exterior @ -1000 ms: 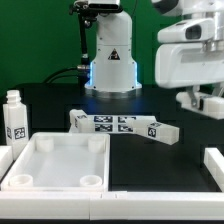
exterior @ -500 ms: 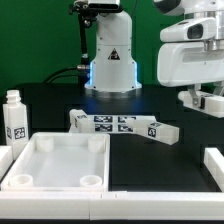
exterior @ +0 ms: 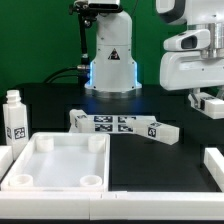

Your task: Assemble desk

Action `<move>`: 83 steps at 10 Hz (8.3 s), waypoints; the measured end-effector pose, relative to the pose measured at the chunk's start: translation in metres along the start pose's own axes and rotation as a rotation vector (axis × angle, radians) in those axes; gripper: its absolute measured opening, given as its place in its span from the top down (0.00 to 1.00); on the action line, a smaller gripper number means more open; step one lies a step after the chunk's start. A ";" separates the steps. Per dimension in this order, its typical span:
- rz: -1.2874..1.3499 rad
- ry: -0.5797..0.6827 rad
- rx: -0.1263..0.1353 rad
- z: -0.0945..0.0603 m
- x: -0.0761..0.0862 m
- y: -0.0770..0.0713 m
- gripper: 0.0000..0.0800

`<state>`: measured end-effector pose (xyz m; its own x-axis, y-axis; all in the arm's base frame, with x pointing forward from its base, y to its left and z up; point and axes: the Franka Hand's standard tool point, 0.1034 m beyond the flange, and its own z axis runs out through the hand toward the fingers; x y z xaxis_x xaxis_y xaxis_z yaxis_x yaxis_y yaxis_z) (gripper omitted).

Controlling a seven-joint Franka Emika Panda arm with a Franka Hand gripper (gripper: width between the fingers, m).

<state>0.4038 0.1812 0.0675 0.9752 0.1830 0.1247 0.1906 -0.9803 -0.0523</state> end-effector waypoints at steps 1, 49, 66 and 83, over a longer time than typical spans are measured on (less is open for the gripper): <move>-0.004 0.000 0.000 0.000 0.000 0.000 0.67; -0.167 -0.052 0.000 0.000 -0.024 0.143 0.20; 0.083 -0.151 0.077 -0.025 0.095 0.241 0.19; 0.152 -0.143 0.029 0.013 0.084 0.349 0.19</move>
Offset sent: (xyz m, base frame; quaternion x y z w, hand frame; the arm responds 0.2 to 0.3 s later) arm -0.0585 -0.0223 -0.0388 0.0067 0.0047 0.1089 0.9940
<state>0.5535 -0.1446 0.0473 0.9986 0.0440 -0.0288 0.0413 -0.9953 -0.0881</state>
